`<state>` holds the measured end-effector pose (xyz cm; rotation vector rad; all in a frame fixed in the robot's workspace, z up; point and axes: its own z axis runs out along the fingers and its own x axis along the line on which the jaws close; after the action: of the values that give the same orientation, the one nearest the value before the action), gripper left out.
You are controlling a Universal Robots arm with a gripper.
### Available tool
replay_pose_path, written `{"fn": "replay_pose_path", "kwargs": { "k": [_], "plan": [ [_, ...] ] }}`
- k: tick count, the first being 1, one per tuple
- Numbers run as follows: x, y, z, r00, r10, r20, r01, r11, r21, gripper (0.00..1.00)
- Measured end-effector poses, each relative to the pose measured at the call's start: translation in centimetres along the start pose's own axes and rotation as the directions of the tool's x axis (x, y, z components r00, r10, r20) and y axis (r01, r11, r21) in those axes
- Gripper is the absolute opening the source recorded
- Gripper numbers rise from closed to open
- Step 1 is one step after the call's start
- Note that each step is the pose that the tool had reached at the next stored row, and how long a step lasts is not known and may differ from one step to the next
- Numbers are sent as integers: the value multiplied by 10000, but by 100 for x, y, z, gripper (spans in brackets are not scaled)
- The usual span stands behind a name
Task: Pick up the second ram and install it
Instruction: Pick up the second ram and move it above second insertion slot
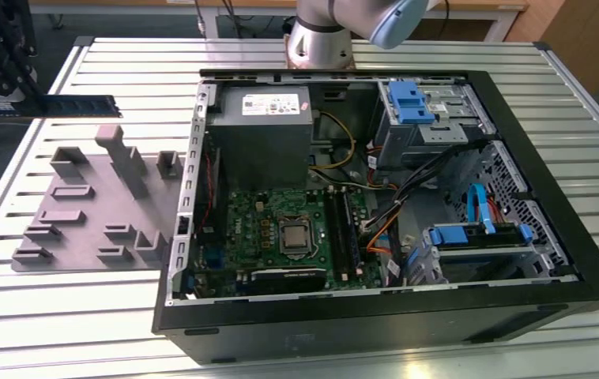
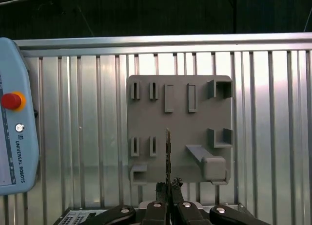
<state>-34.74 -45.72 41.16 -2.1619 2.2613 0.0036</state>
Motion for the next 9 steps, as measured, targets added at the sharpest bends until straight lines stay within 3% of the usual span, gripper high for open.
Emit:
{"fn": "replay_pose_path", "kwargs": {
  "k": [9],
  "plan": [
    [-9,-196,1,10000,0,0,0,10000,0,14]
  ]
}}
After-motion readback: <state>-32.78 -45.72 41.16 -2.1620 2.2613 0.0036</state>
